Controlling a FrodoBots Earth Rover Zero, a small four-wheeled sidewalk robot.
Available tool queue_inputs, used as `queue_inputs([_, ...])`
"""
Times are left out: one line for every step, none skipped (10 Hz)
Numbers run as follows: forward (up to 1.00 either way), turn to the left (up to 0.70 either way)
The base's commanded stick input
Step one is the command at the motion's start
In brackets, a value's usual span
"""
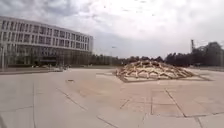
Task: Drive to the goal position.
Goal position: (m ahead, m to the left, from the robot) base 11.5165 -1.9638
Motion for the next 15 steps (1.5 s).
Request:
queue_inputs([0.70,0.00])
queue_inputs([0.70,0.00])
queue_inputs([0.70,0.00])
queue_inputs([0.70,0.02])
queue_inputs([0.70,0.10])
queue_inputs([0.70,0.25])
queue_inputs([0.70,0.35])
queue_inputs([0.70,0.35])
queue_inputs([0.70,0.24])
queue_inputs([0.70,0.01])
queue_inputs([0.70,0.00])
queue_inputs([0.70,0.00])
queue_inputs([0.70,0.00])
queue_inputs([0.70,0.00])
queue_inputs([0.70,0.00])
